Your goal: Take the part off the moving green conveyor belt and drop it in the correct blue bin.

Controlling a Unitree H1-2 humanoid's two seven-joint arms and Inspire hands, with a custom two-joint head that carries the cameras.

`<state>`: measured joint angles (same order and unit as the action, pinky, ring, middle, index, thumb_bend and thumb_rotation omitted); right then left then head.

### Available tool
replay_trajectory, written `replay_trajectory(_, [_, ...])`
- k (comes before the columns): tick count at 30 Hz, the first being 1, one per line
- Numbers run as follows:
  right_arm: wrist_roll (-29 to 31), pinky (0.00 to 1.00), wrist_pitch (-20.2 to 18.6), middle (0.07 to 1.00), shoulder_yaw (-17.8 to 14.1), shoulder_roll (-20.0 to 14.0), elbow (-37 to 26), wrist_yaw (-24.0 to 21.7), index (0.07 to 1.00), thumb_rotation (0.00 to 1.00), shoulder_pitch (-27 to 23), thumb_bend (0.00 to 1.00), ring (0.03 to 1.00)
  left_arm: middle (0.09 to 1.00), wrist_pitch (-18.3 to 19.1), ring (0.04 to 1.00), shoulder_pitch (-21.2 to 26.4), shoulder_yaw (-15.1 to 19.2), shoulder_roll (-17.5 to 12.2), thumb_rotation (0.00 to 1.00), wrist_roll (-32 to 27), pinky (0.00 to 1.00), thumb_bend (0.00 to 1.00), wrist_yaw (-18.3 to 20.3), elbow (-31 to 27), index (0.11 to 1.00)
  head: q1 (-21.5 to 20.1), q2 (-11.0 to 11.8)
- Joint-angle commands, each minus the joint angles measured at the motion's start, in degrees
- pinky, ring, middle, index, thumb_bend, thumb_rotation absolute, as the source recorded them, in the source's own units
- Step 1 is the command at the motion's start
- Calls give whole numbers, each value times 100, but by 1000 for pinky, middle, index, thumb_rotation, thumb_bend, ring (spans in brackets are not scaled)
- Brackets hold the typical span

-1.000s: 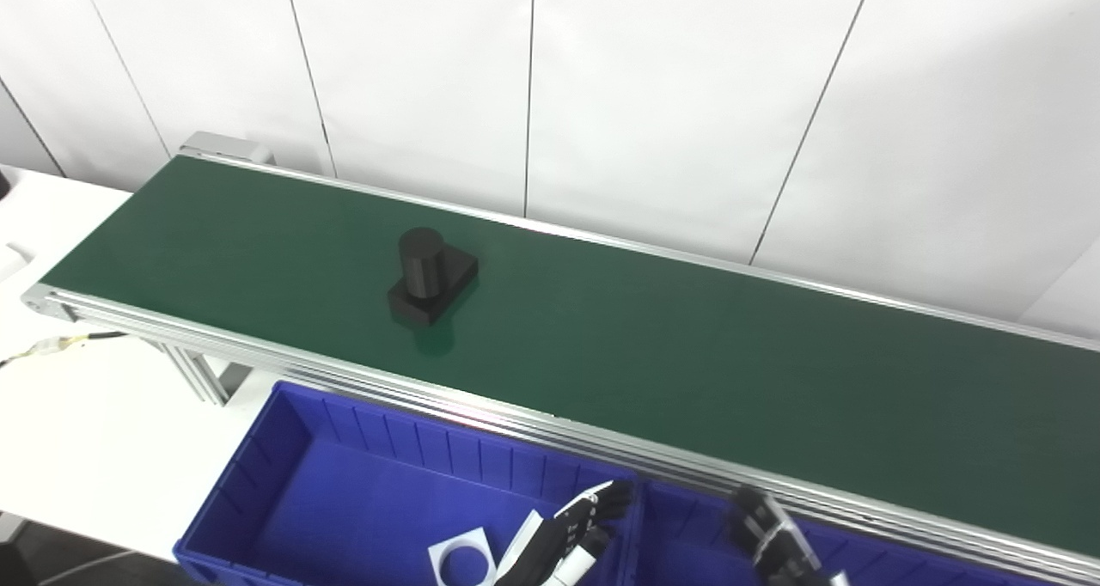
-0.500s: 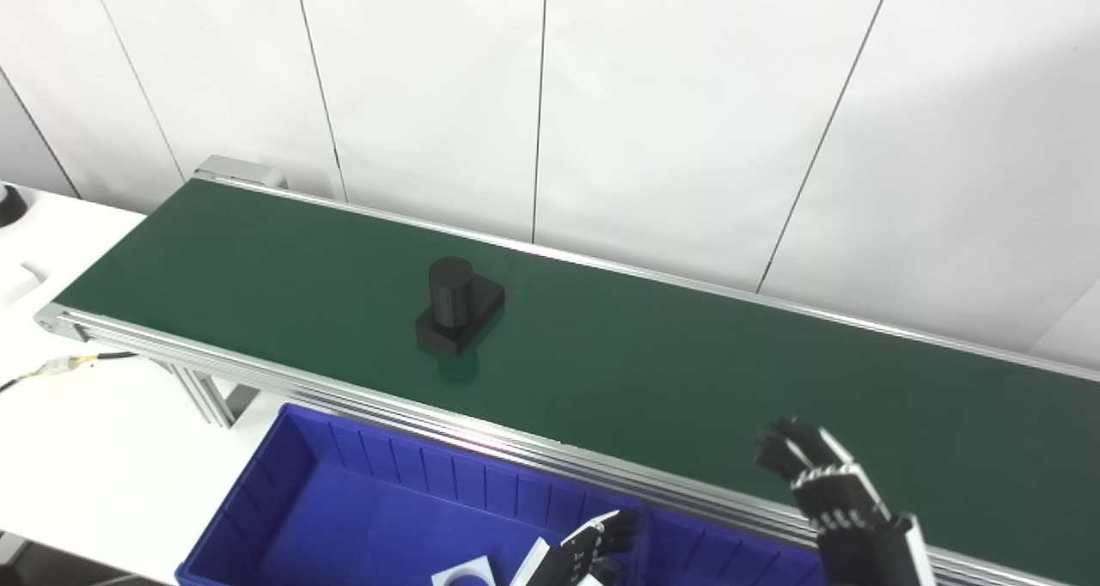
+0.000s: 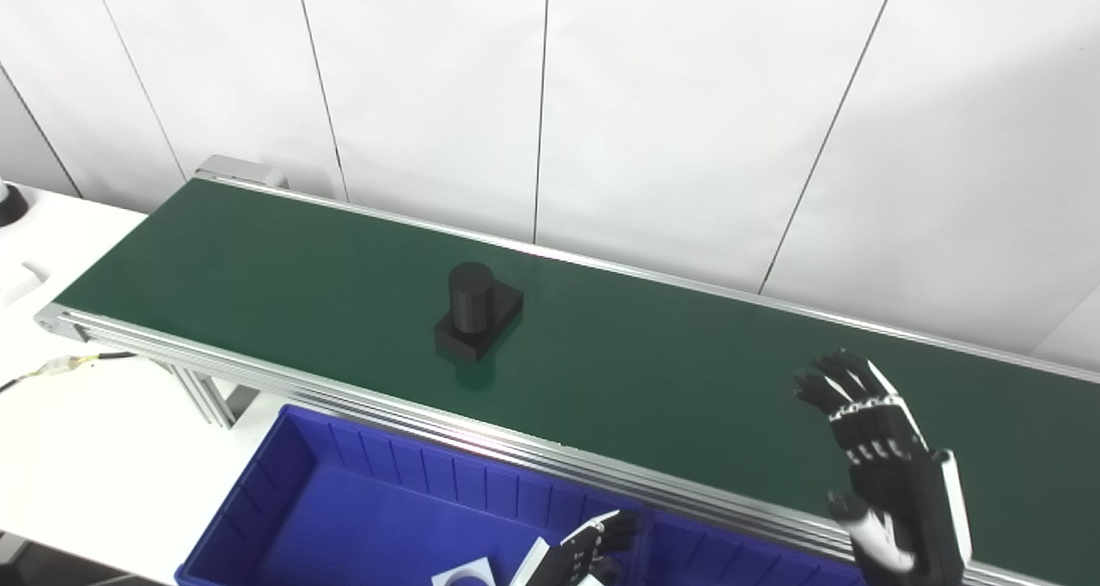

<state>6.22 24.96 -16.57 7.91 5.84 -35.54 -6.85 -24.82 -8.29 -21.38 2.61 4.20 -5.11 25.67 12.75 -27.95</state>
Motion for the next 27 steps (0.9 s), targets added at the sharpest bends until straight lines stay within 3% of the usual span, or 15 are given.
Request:
replay_trajectory(1, [-168,687,197,804,53,-30,54,180,838,450,-303,665,732,867,-211,860,60,-59,26,945,2,809,778,-1,-119,854,-26,8])
replay_trajectory(4, [-668,670,197,804,440,-296,238,847,837,432,-537,652,723,871,-211,864,47,-42,1,939,-46,812,778,63,-147,856,-88,23])
replay_trajectory(9, [-1868,650,197,827,1918,-1216,420,2851,843,457,-815,666,726,873,-211,872,6,12,-13,931,-134,825,762,177,-196,853,-234,-4])
replay_trajectory(12, [-2165,670,197,839,2569,-1616,735,3635,846,430,-1094,686,758,874,-211,874,-8,83,-2,918,-228,830,755,306,-202,847,-324,10])
replay_trajectory(15, [-2695,683,197,829,3392,-2020,1212,4671,843,464,-1519,706,778,881,-211,880,-16,114,-19,939,-220,837,755,366,-214,854,-396,21])
replay_trajectory(18, [-2777,642,197,829,4022,-2228,1632,5350,843,469,-1852,711,761,879,-211,877,-26,92,-52,958,-137,829,735,309,-256,858,-401,21])
replay_trajectory(27, [-2961,601,197,772,5326,-2340,2427,7054,789,439,-2616,718,706,886,-211,889,-60,229,-61,943,-325,849,741,575,-251,859,-770,31])
